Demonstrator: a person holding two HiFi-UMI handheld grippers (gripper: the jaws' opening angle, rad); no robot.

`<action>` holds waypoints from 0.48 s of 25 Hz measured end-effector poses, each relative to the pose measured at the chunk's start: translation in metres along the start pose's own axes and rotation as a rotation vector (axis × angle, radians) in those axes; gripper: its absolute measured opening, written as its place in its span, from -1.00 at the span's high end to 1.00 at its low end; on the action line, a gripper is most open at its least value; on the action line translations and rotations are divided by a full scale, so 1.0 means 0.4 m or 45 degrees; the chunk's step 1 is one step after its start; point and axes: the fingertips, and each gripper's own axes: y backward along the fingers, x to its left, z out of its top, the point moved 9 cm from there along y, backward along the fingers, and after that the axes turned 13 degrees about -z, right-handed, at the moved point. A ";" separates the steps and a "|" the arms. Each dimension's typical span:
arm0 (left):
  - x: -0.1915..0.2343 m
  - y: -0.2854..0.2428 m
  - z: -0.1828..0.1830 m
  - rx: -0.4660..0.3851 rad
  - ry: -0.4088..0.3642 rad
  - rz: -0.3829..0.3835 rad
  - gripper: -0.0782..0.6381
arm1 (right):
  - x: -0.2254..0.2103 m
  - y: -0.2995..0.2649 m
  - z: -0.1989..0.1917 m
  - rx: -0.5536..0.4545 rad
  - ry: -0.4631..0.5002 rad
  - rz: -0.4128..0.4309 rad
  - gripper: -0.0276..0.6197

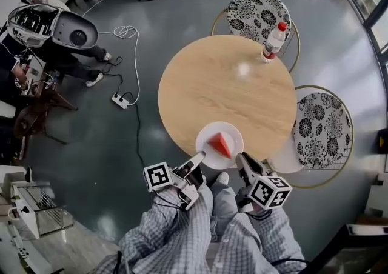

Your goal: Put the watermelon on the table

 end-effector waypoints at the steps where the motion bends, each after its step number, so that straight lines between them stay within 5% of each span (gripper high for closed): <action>1: 0.005 0.001 0.002 0.004 0.002 0.005 0.72 | 0.000 -0.002 -0.002 0.002 -0.003 -0.003 0.70; 12: 0.065 -0.004 0.067 0.133 0.006 0.119 0.72 | -0.012 -0.065 -0.043 0.049 -0.082 -0.109 0.70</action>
